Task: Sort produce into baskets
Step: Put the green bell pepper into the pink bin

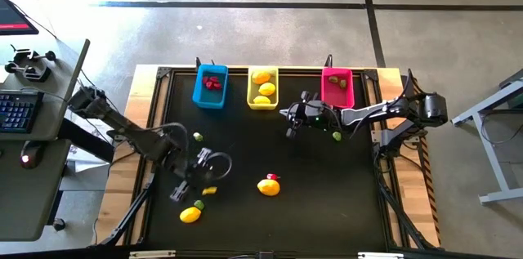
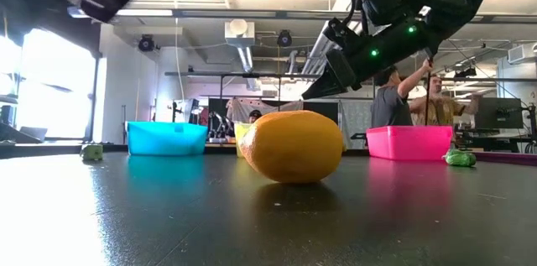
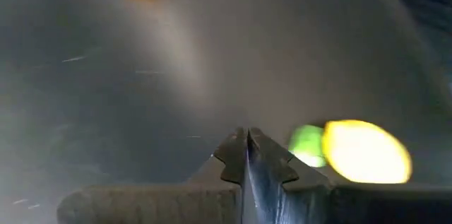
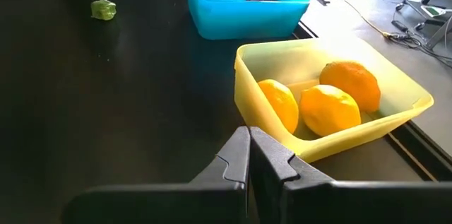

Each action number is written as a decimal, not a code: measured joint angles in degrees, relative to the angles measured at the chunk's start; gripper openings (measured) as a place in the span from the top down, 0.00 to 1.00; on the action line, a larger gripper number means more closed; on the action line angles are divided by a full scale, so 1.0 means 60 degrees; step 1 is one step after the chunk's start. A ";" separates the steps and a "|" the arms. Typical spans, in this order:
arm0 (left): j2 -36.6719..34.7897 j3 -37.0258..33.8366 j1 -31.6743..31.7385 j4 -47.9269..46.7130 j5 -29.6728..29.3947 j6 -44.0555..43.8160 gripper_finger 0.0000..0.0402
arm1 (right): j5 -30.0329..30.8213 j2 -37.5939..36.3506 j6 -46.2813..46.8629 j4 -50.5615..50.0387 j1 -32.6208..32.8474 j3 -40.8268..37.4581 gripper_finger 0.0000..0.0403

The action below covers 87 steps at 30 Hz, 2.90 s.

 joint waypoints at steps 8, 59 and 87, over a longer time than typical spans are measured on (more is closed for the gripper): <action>0.1204 0.0007 -0.1583 0.0024 -0.0318 -0.1097 0.88 | 0.0001 0.0000 0.0093 0.0000 0.0265 -0.0004 1.00; 0.3466 0.0011 -0.1228 0.0012 -0.0900 -0.0782 0.99 | 0.0275 0.0000 -0.0074 -0.0080 0.1060 -0.0004 1.00; 0.2479 -0.2119 0.3287 0.7130 0.0124 0.2699 1.00 | 0.0253 0.0000 -0.0898 -0.0080 0.1035 -0.0004 1.00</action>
